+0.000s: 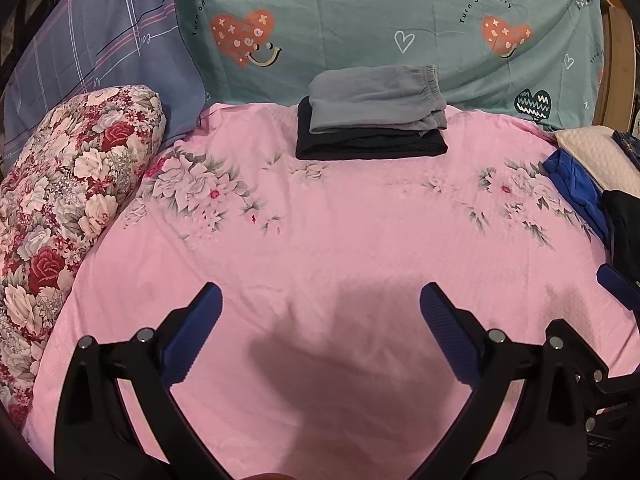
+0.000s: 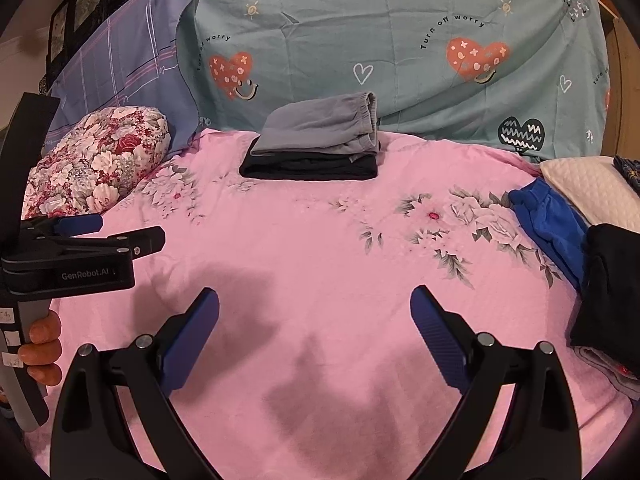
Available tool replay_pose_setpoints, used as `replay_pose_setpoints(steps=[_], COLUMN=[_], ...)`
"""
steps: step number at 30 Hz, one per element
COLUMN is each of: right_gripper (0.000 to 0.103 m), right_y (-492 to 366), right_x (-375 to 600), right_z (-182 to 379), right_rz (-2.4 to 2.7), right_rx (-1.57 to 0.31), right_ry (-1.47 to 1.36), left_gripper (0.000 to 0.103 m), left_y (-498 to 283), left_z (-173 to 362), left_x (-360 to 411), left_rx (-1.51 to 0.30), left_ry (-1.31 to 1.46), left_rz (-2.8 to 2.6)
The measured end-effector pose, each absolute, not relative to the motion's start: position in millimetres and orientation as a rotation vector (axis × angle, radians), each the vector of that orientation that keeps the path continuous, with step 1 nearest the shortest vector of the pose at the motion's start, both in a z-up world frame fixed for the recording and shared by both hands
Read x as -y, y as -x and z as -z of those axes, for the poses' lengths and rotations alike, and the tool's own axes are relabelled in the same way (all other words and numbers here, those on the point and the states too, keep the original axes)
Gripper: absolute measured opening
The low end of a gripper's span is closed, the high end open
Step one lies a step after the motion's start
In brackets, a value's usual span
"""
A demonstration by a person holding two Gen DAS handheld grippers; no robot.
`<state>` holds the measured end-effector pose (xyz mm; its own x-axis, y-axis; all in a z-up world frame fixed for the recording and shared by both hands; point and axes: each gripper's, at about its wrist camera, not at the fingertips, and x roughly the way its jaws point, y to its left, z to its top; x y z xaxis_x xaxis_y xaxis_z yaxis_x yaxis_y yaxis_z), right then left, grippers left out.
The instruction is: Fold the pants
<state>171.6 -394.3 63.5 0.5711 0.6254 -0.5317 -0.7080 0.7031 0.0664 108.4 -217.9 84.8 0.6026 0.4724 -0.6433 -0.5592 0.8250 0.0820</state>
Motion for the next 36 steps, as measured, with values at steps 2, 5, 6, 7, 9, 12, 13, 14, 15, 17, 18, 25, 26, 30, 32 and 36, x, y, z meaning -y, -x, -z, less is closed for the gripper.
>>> replay_pose_setpoints(steps=[2, 5, 6, 7, 9, 12, 13, 14, 15, 17, 18, 25, 26, 30, 32, 36], right_gripper=[0.096, 0.096, 0.096, 0.096, 0.096, 0.096, 0.096, 0.096, 0.096, 0.096, 0.096, 0.096, 0.096, 0.096, 0.096, 0.096], right_y=[-171.1, -170.1, -170.1, -170.1, -170.3, -169.8, -169.5, -169.2, -168.7, -167.9, -167.8, -167.1, -167.4, -168.2, -168.3, -167.7], right_x=[393.7, 392.8, 392.6, 392.3, 392.1, 391.5, 390.9, 390.5, 390.0, 389.0, 388.4, 387.3, 387.3, 386.2, 385.4, 384.2], right_z=[-62.6, -61.3, -61.0, -60.6, -59.8, -59.3, -59.0, -58.7, -58.4, -57.5, -57.0, -55.0, -54.5, -53.0, -52.1, -51.2], right_rz=[-0.773, -0.761, -0.757, -0.752, -0.738, -0.72, -0.717, -0.714, -0.711, -0.708, -0.707, -0.705, -0.704, -0.702, -0.702, -0.703], right_rx=[-0.55, -0.539, -0.536, -0.532, -0.522, -0.506, -0.501, -0.497, -0.492, -0.488, -0.487, -0.489, -0.491, -0.496, -0.498, -0.498], right_ry=[0.172, 0.187, 0.191, 0.196, 0.205, 0.219, 0.225, 0.23, 0.237, 0.248, 0.253, 0.26, 0.26, 0.265, 0.27, 0.277], left_gripper=[0.101, 0.101, 0.101, 0.101, 0.101, 0.101, 0.101, 0.101, 0.101, 0.101, 0.101, 0.101, 0.101, 0.101, 0.101, 0.101], left_y=[-108.8, -110.1, -110.8, -111.5, -112.7, -114.7, -115.6, -116.3, -117.1, -118.6, -119.1, -122.3, -122.4, -123.1, -123.3, -124.1], left_z=[-84.9, -85.3, -85.4, -85.3, -84.6, -83.3, -82.9, -82.7, -82.7, -82.3, -81.8, -77.8, -77.4, -76.8, -76.8, -76.9], left_x=[220.1, 222.1, 222.4, 222.6, 223.5, 224.4, 224.4, 224.6, 224.6, 225.0, 225.0, 223.2, 222.7, 221.9, 222.0, 221.4], left_rx=[-0.7, -0.695, -0.695, -0.694, -0.695, -0.697, -0.698, -0.698, -0.697, -0.697, -0.697, -0.708, -0.709, -0.713, -0.713, -0.718], left_ry=[0.117, 0.106, 0.104, 0.103, 0.101, 0.097, 0.099, 0.099, 0.098, 0.095, 0.094, 0.101, 0.102, 0.106, 0.106, 0.099], left_rz=[-0.602, -0.601, -0.602, -0.601, -0.599, -0.597, -0.595, -0.594, -0.594, -0.592, -0.592, -0.591, -0.589, -0.586, -0.587, -0.618])
